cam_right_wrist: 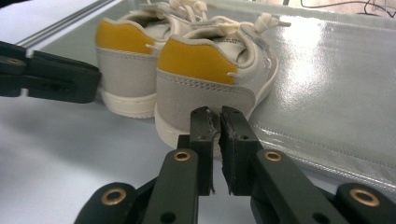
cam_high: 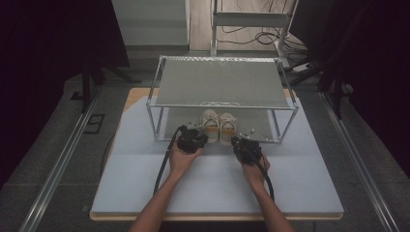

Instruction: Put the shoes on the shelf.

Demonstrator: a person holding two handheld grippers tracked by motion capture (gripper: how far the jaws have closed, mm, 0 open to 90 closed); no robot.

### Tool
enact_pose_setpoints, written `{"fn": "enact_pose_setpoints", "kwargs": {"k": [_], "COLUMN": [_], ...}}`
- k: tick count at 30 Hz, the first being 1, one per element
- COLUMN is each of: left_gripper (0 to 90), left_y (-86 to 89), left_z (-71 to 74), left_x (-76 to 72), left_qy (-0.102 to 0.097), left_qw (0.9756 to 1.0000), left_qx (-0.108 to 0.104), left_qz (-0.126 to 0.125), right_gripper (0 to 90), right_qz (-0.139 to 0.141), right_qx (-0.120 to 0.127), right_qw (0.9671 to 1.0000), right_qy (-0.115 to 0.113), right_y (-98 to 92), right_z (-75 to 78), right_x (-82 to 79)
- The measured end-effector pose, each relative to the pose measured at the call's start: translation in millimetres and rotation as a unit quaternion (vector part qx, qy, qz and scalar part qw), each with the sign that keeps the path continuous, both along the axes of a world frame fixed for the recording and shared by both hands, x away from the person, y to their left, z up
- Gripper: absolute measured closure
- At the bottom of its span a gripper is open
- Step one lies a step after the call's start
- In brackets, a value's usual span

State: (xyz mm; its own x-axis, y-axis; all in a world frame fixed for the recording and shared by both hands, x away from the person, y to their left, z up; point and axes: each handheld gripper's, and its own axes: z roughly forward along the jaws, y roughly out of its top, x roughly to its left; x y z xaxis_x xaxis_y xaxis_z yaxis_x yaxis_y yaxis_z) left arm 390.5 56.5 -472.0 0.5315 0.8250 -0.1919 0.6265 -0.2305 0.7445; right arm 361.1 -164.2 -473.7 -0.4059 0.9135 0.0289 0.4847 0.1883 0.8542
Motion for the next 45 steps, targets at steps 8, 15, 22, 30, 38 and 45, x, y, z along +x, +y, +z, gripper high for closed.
{"fn": "enact_pose_setpoints", "kwargs": {"k": [8, 15, 22, 30, 38, 45], "left_gripper": [84.3, 84.5, 84.3, 83.8, 83.7, 83.3], "left_y": [-0.6, 0.2, -1.5, -0.1, -4.1, -3.7], "left_z": [-0.6, -0.8, 1.5, 4.4, -1.5, -2.2], "left_x": [0.5, 1.5, 5.6, 20.0, 23.7, 25.2], "left_qy": [0.004, 0.005, 0.008, -0.006, 0.005, 0.002], "left_qw": [1.0000, 1.0000, 0.9999, 0.9995, 0.9997, 0.9996], "left_qx": [0.002, 0.000, 0.006, 0.027, 0.023, 0.028], "left_qz": [-0.002, -0.004, 0.005, -0.013, 0.002, -0.009], "right_gripper": [83.2, 83.2, 84.3, 84.3, 84.1, 83.9], "right_qz": [-0.009, -0.017, -0.012, -0.009, -0.009, -0.020], "right_qx": [-0.004, 0.000, -0.003, -0.005, -0.004, -0.003], "right_qw": [1.0000, 0.9999, 0.9999, 0.9999, 0.9999, 0.9998], "right_qy": [0.001, 0.003, 0.005, 0.007, 0.007, 0.002], "right_y": [2.2, 5.2, 4.9, 4.5, 4.6, 4.0], "right_z": [-2.5, -8.3, -8.3, -7.8, -7.5, -8.5], "right_x": [9.0, 17.3, 17.4, 18.1, 19.0, 24.6]}}
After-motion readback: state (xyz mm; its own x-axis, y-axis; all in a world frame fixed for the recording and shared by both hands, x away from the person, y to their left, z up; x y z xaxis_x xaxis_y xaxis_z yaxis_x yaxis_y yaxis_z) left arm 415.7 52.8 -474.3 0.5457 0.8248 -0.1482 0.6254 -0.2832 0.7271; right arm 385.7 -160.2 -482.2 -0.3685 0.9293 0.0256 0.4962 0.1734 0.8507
